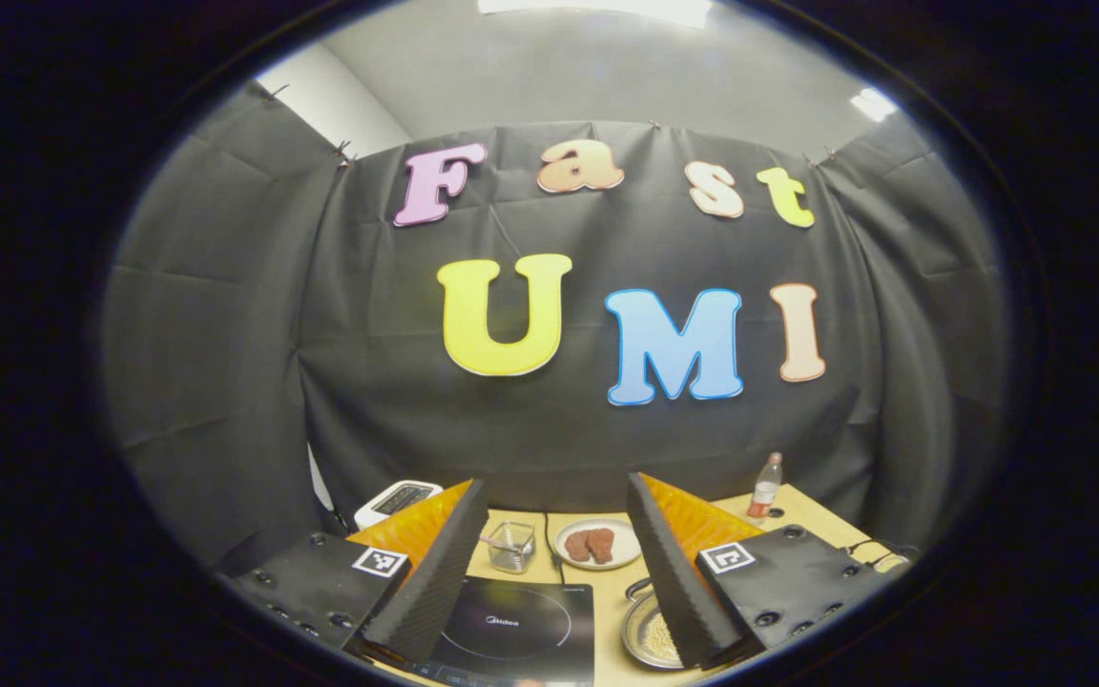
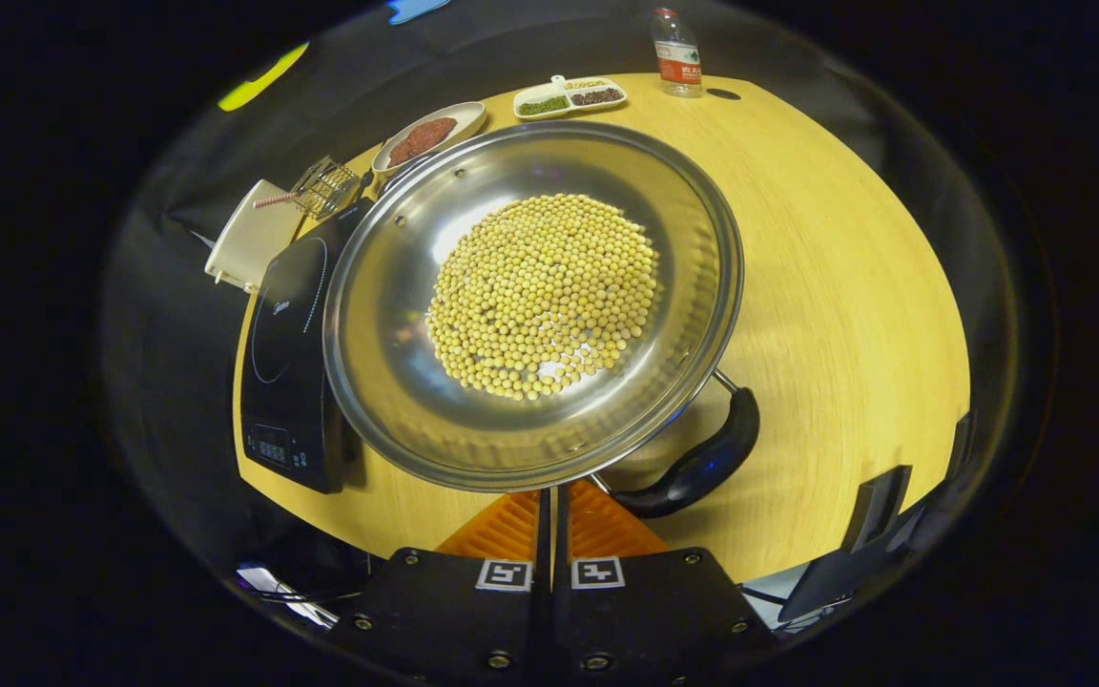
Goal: First push the handle of the pot to place it horizontally, then grasp the pot with both hands and set it on the induction cooktop.
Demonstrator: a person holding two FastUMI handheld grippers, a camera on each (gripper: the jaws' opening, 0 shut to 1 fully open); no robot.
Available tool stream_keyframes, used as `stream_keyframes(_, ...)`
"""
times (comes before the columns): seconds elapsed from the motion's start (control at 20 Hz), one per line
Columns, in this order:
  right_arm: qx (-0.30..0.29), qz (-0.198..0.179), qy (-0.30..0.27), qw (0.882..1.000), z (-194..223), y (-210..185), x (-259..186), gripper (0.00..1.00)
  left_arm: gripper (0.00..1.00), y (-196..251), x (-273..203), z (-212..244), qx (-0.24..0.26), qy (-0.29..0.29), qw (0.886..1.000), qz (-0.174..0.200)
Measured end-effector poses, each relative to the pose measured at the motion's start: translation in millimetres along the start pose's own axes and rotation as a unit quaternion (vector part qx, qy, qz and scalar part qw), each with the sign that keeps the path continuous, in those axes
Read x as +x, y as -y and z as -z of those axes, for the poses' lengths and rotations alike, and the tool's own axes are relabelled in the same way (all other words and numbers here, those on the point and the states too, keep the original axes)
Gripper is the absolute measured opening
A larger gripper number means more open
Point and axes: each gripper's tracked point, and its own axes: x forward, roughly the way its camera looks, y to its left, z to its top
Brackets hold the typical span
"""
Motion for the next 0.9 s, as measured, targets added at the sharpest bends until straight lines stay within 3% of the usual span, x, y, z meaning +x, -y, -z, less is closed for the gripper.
stream_keyframes(0.4,-0.043,0.058,0.018,0.997,-14.7,33.8,-6.0,0.01,0.99,2.0,2.8,10.6,0.007,-0.011,1.000,0.003)
stream_keyframes(0.7,-0.110,0.103,0.037,0.988,-32.0,57.8,-10.5,0.01,0.99,11.8,7.5,15.1,0.012,-0.017,1.000,0.013)
stream_keyframes(0.9,-0.118,0.108,0.037,0.986,-42.5,73.1,-10.6,0.01,0.98,17.1,11.1,15.5,0.017,-0.019,1.000,0.016)
